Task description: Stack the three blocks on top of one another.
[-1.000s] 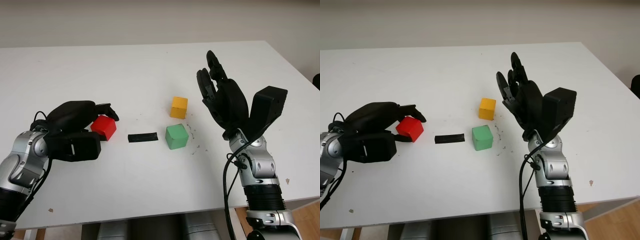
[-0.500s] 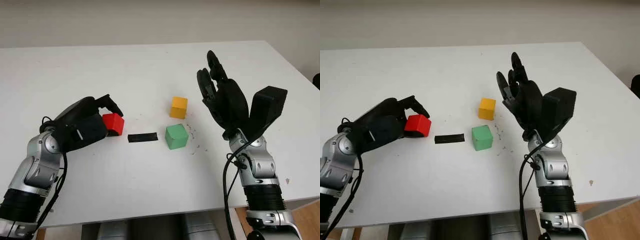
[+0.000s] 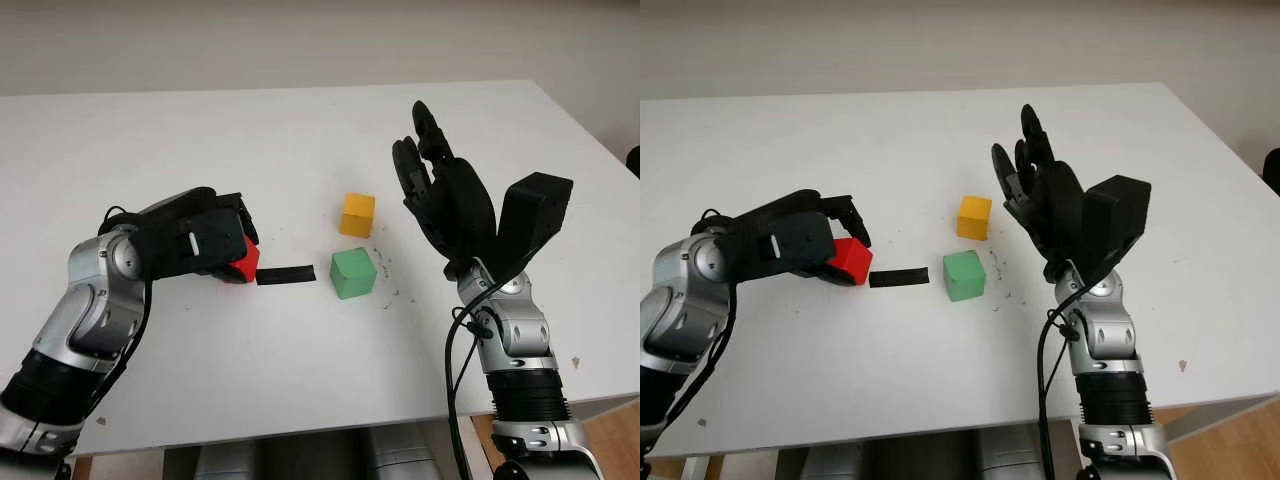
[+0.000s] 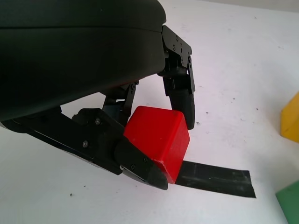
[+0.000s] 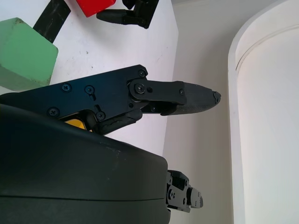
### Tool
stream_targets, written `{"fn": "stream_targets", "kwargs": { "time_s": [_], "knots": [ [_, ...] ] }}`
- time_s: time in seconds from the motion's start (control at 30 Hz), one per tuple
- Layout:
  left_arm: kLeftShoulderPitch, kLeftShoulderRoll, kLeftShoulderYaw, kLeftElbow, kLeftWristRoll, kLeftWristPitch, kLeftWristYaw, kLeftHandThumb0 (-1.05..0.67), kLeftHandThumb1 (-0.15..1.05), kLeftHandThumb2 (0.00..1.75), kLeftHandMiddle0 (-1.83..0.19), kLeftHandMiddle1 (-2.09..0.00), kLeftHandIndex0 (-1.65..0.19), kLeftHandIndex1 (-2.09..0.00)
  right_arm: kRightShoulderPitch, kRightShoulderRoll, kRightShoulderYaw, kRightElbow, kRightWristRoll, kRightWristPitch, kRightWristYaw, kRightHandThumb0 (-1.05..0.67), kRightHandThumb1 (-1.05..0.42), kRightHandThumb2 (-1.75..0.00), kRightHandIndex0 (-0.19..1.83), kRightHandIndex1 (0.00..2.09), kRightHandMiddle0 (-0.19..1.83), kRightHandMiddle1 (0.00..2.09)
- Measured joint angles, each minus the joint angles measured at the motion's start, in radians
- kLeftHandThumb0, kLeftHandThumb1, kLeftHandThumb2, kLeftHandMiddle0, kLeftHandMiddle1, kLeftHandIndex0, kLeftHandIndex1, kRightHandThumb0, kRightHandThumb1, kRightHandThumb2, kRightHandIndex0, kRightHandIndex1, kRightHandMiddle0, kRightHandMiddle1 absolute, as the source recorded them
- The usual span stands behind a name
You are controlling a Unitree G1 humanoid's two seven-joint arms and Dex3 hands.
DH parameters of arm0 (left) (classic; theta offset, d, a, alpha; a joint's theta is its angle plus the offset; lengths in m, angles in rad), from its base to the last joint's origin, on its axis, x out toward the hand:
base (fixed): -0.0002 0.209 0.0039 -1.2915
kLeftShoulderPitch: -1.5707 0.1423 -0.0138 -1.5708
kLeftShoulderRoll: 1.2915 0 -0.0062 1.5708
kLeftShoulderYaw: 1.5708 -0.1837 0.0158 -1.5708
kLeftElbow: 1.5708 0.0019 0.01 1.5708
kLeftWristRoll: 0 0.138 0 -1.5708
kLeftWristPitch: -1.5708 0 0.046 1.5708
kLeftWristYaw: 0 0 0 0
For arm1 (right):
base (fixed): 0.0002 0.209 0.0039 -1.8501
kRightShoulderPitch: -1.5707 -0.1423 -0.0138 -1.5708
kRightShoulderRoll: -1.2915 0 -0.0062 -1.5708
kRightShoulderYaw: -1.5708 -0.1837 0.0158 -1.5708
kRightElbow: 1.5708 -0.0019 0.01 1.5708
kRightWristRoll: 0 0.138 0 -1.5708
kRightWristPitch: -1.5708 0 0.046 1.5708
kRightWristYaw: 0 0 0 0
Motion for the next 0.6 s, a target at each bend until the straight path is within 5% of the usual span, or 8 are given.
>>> {"fn": "stream_targets", "kwargs": {
  "time_s": [0.6],
  "knots": [
    [-0.052,-0.094,-0.071,0.003,0.092,0.001,0.06,-0.14,0.89,0.06,-0.62,-1.86,-0.39,-1.52,0.0,0.023,0.014,0.001,-0.003,-0.011,-0.02,-0.64,-1.05,-0.42,-0.15,0.05,-0.11,0.06]
  ]
}}
